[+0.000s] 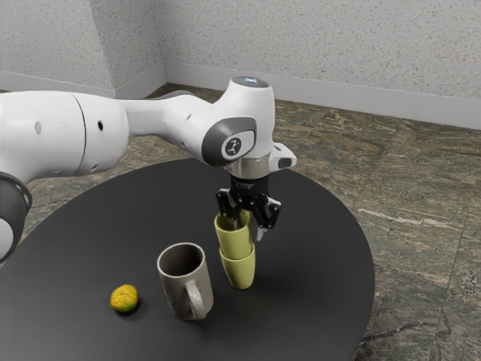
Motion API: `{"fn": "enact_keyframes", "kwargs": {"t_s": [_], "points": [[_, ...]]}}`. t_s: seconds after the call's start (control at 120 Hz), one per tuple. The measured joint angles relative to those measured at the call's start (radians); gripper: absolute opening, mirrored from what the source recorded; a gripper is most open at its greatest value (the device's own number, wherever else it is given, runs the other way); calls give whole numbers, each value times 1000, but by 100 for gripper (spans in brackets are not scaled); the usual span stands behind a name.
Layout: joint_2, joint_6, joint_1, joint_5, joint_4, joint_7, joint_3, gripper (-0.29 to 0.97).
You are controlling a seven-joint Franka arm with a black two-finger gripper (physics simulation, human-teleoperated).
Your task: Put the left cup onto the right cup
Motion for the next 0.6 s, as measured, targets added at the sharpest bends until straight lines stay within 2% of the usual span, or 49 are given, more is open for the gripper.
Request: {"fn": "enact_keyframes", "kwargs": {"t_s": [0.1, 0.225, 0.45, 0.6], "points": [[-1, -1, 0, -1, 1, 1, 1, 44], [-41, -9, 0, 0, -5, 1, 1, 54], [-196, -74, -5, 5, 6, 7, 1, 62], [-226, -188, 17, 13, 144, 141, 28, 64]]}}
